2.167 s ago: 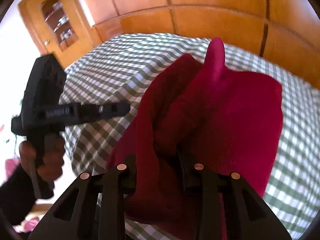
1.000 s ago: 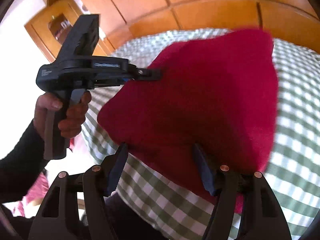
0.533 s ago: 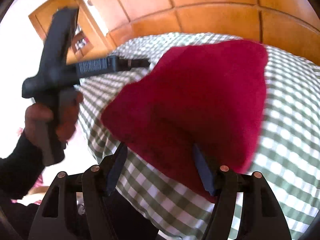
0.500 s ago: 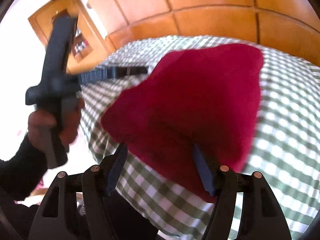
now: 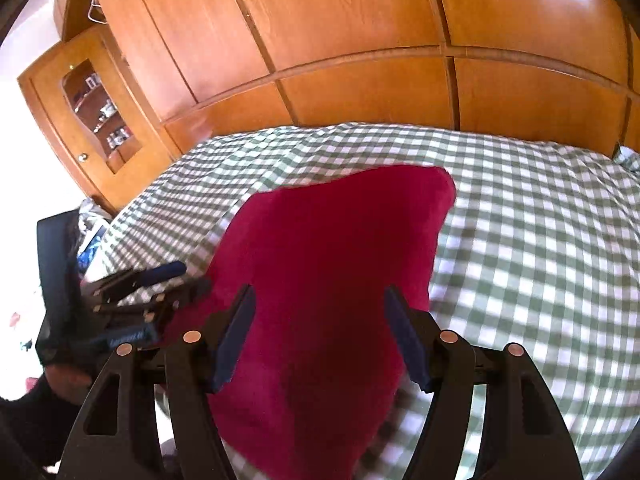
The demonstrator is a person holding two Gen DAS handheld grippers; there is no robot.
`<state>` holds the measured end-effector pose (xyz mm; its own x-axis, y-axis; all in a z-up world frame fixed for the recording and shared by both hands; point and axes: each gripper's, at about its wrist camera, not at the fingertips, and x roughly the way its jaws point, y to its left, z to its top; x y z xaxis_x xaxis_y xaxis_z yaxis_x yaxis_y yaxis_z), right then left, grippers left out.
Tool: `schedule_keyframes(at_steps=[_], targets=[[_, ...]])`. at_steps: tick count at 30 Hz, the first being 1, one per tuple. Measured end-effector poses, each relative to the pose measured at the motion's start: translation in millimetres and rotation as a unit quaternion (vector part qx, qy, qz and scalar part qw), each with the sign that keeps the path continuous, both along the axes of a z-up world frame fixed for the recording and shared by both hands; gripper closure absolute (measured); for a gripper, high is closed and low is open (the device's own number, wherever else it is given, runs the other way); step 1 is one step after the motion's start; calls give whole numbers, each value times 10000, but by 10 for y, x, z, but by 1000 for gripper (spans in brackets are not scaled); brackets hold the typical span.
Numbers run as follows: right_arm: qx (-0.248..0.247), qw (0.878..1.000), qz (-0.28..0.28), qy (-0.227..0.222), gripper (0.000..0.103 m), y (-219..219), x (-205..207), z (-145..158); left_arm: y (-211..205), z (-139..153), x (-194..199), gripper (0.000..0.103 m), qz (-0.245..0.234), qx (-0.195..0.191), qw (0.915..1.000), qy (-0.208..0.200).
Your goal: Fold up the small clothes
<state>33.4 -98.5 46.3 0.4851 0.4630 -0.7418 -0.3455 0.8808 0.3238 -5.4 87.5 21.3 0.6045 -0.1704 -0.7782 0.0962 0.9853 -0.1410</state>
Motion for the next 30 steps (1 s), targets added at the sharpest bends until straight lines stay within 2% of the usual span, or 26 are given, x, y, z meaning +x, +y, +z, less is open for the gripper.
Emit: schedule_keyframes(at_steps=[14, 17, 19, 21, 24, 27, 29, 30], targets=[[-400, 9989, -199, 172, 37, 240, 609, -290, 100, -168, 44, 39, 100, -57, 9998, 156], [-701, 9963, -282, 403, 37, 295, 773, -474, 113, -240, 45, 38, 90, -103, 9997, 216], [-755, 9944, -311, 667, 37, 320, 869, -657, 118, -310, 49, 38, 67, -100, 9996, 269], [-741, 9941, -305, 726, 35, 328, 905, -769, 135, -392, 53, 38, 79, -147, 9994, 308], [-626, 9949, -295, 735, 34, 286, 906, -755, 182, -457, 48, 37, 138, -367, 9987, 312], [-511, 9963, -280, 631, 31, 234, 855, -701, 192, -483, 24, 37, 151, -463, 9985, 252], [-379, 9969, -368, 590, 17, 150, 793, -634, 199, -489, -3, 37, 149, -504, 9984, 199], [-287, 9969, -438, 582, 17, 98, 775, -606, 211, -499, -11, 37, 152, -531, 9983, 188]])
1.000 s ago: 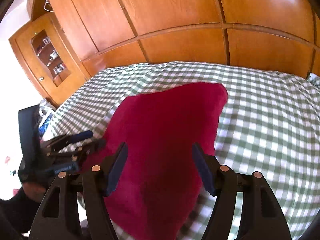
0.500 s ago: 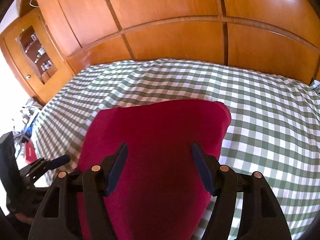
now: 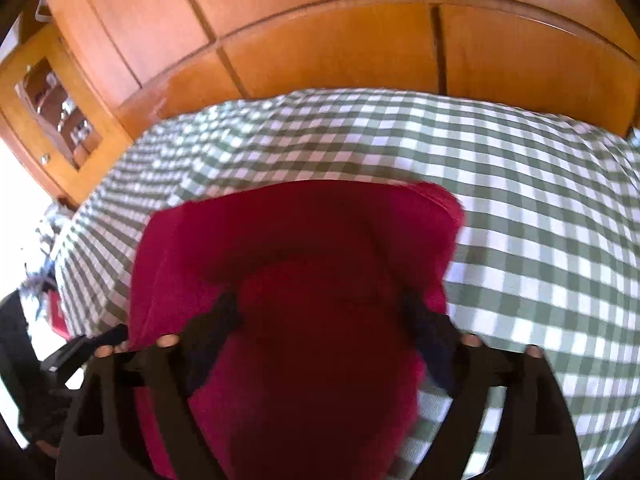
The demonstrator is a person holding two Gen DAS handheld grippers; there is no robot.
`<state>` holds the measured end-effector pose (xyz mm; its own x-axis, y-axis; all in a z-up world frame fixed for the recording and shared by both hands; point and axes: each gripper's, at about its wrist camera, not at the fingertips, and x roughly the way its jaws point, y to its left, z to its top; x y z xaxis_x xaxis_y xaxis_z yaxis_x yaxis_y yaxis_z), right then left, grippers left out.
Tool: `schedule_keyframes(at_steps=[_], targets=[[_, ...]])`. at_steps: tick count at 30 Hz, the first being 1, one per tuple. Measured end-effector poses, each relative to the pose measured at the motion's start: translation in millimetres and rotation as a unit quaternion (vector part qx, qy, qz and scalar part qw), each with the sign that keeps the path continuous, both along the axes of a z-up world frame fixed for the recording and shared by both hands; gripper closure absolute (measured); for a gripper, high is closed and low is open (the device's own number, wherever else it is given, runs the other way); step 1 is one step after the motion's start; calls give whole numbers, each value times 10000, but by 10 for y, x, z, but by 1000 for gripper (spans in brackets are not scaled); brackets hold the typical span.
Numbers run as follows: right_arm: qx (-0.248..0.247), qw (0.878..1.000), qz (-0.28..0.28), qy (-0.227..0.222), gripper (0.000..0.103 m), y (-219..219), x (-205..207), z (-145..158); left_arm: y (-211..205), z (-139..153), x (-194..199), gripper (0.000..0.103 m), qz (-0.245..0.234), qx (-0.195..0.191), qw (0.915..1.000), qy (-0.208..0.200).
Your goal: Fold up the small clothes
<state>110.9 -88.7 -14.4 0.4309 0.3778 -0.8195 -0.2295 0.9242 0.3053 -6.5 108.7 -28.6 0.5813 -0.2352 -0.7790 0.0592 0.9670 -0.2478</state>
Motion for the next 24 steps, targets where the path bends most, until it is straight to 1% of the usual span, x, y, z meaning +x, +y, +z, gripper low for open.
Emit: schedule_keyframes(at_steps=[2, 4, 5, 6, 7, 8, 9, 11, 13, 14, 15, 16, 18, 21, 22, 23, 24], targets=[[249, 9995, -171, 22, 15, -147, -68, 37, 37, -15, -16, 35, 32, -110, 9999, 3], [640, 9971, -369, 164, 14, -360, -161, 25, 77, -23, -43, 34, 40, -268, 9996, 14], [803, 9956, -419, 251, 14, -422, -188, 0, 103, -30, -49, 34, 30, -392, 9992, 33], [1081, 9921, -484, 405, 14, -531, -240, -42, 139, -34, -55, 33, 26, -557, 9984, 58], [1321, 9883, -554, 518, 14, -627, -292, -84, 190, -43, -56, 31, 3, -797, 9967, 116], [1545, 9840, -634, 618, 14, -721, -348, -132, 257, -56, -59, 27, -33, -1092, 9938, 223], [1706, 9803, -713, 696, 14, -789, -394, -180, 301, -70, -54, 23, -32, -1281, 9913, 284], [1990, 9730, -846, 806, 14, -907, -485, -268, 420, -65, -77, 19, 21, -1859, 9819, 366], [2252, 9665, -874, 868, 14, -964, -538, -326, 506, -41, -100, 13, 38, -2319, 9720, 382], [2364, 9638, -873, 873, 14, -969, -562, -349, 527, -29, -98, 12, 35, -2448, 9688, 379], [2488, 9611, -838, 864, 14, -966, -589, -361, 533, -19, -91, 11, 39, -2515, 9671, 377], [2603, 9585, -779, 865, 14, -947, -593, -371, 526, -14, -69, 11, 48, -2485, 9679, 381], [2777, 9545, -636, 884, 14, -910, -593, -387, 477, -22, -10, 11, 11, -2353, 9710, 422], [2897, 9520, -336, 933, 15, -740, -545, -437, 323, -113, 92, 14, -193, -2184, 9737, 625], [2841, 9535, -231, 981, 17, -651, -523, -463, 271, -141, 103, 21, -250, -2085, 9753, 685], [2635, 9594, -137, 995, 18, -552, -507, -492, 204, -200, 128, 26, -350, -1929, 9774, 786], [2557, 9618, -72, 979, 18, -497, -493, -499, 161, -238, 146, 27, -433, -1846, 9783, 835]])
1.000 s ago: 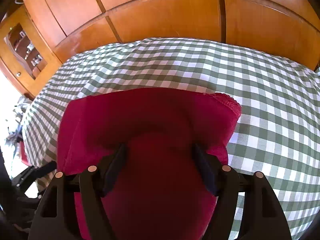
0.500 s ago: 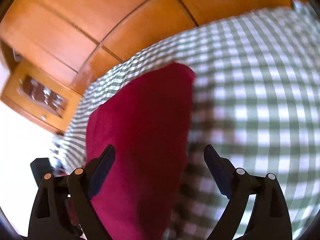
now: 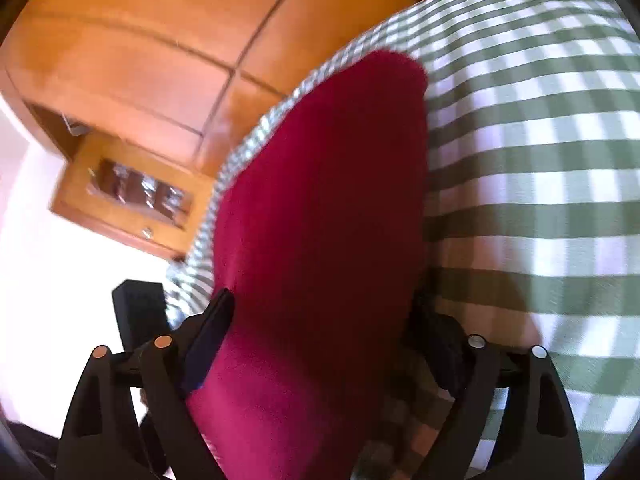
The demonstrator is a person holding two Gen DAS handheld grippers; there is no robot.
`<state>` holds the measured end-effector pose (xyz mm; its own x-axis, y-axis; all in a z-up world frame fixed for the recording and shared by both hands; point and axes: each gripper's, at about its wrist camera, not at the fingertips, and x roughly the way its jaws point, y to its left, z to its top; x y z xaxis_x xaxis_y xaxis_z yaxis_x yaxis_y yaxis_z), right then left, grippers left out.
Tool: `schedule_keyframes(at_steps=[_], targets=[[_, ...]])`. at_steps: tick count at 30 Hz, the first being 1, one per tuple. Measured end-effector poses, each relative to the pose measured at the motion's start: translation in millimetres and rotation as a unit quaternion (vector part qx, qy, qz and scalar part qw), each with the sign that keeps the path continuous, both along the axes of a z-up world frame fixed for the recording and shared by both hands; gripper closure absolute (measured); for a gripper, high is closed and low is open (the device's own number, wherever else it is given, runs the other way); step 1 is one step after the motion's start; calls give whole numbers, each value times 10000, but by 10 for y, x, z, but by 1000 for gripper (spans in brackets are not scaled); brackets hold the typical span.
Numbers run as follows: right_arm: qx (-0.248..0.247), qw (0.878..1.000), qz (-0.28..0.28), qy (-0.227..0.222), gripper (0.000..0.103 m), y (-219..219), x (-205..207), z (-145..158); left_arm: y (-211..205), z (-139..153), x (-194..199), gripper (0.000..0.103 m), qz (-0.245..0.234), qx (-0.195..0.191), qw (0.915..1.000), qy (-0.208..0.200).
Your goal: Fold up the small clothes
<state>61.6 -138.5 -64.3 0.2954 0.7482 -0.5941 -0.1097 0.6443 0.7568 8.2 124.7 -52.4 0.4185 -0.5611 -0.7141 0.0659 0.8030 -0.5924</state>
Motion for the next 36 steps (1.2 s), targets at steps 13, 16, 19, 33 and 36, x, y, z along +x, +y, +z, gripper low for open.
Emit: schedule_keyframes(at_steps=[13, 16, 19, 33, 36], targets=[[-165, 9993, 210, -254, 56, 213, 17, 75, -12, 29, -11, 52, -293, -208, 9992, -191], [-136, 9991, 102, -391, 60, 186, -8, 185, 3, 113, -19, 60, -326, -330, 9986, -255], [-210, 9977, -36, -650, 61, 85, -90, 410, -67, 247, 17, 62, -520, -443, 9969, -397], [-1200, 9595, -2025, -1550, 61, -1590, -407, 1284, -1911, 864, 948, 63, -2330, -981, 9587, -1300], [-1338, 9522, -2304, -1495, 61, -1995, -413, 1251, -2436, 955, 1111, 64, -2715, -851, 9483, -1409]])
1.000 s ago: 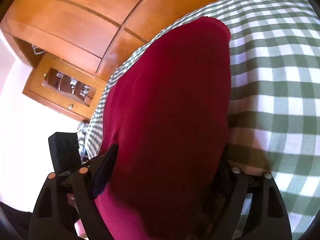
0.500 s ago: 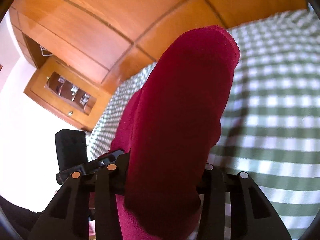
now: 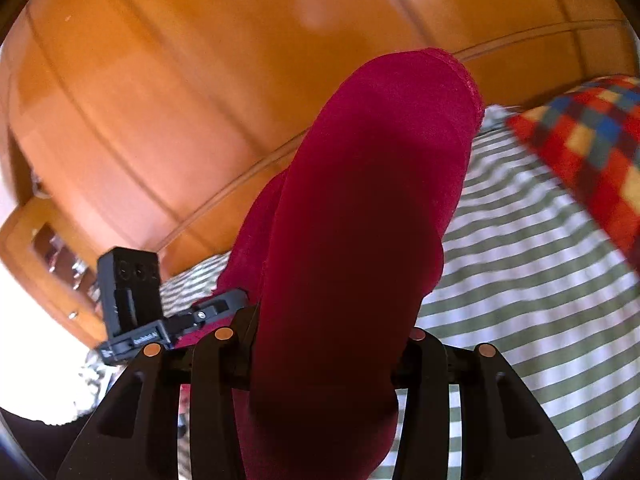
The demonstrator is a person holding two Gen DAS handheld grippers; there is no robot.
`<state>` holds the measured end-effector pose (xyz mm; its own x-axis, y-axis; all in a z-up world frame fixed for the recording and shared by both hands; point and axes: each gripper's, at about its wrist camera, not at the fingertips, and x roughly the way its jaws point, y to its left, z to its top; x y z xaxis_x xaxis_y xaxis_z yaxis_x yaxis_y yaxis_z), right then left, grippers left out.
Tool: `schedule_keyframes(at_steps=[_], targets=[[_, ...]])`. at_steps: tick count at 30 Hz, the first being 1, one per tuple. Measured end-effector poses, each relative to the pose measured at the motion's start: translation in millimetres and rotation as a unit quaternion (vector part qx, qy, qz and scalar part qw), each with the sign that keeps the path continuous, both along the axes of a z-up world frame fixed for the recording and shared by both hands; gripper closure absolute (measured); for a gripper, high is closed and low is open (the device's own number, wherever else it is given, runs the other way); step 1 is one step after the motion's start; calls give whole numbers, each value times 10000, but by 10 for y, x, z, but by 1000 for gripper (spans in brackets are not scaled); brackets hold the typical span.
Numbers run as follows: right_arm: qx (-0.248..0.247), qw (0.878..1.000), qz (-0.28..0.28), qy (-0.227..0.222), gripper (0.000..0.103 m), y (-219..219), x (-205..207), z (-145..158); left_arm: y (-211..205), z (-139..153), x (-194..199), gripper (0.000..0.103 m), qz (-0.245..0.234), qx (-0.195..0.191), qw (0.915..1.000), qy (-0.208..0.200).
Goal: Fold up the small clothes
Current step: 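Lower the folded sweater onto the bed beside the pillow and open both tools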
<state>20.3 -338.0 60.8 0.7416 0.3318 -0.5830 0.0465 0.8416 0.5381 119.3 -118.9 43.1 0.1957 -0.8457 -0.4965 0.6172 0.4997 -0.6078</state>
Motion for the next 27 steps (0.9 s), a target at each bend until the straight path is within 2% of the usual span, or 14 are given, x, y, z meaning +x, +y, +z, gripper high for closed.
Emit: schedule_keyframes(at_steps=[5, 6, 8, 9, 10, 11, 13, 15, 18, 20, 21, 23, 26, 27], targets=[[208, 9975, -490, 469, 61, -656, 44, -441, -803, -197, 171, 66, -409, 722, 9965, -139], [325, 9945, -710, 701, 61, -752, 33, -664, -903, -249, 188, 66, -452, 874, 9950, -177], [328, 9880, -1003, 1128, 57, -821, 15, -988, -1178, -459, 268, 66, -531, 1405, 9886, -105], [517, 9832, -1208, 1266, 56, -872, -33, -1217, -1278, -593, 298, 64, -575, 1716, 9834, -108], [884, 9822, -1318, 1007, 56, -939, -117, -1336, -1367, -702, 302, 61, -607, 1919, 9794, -181], [1050, 9813, -1356, 870, 56, -966, -157, -1371, -1393, -734, 311, 59, -598, 1879, 9801, -220], [922, 9828, -1361, 844, 55, -934, -133, -1351, -1353, -752, 379, 53, -499, 1763, 9831, 8], [820, 9845, -1281, 876, 54, -910, -89, -1335, -1294, -767, 372, 49, -463, 1792, 9827, -26], [690, 9849, -1249, 979, 45, -898, -80, -1268, -1199, -677, 368, 49, -342, 1763, 9837, 46], [356, 9847, -1307, 1093, 27, -891, -118, -1148, -1124, -562, 318, 49, -128, 1721, 9850, -97], [65, 9832, -1388, 1182, 24, -868, -133, -1051, -1063, -502, 270, 49, -44, 1688, 9855, -186], [-468, 9800, -1534, 1177, 23, -800, -215, -896, -977, -325, 155, 51, 165, 1638, 9851, -496], [-1307, 9724, -1691, 935, 23, -652, -371, -584, -892, -140, -8, 51, 346, 1695, 9807, -916], [-1446, 9720, -1642, 851, 23, -600, -390, -522, -871, -107, -44, 51, 369, 1698, 9799, -980]])
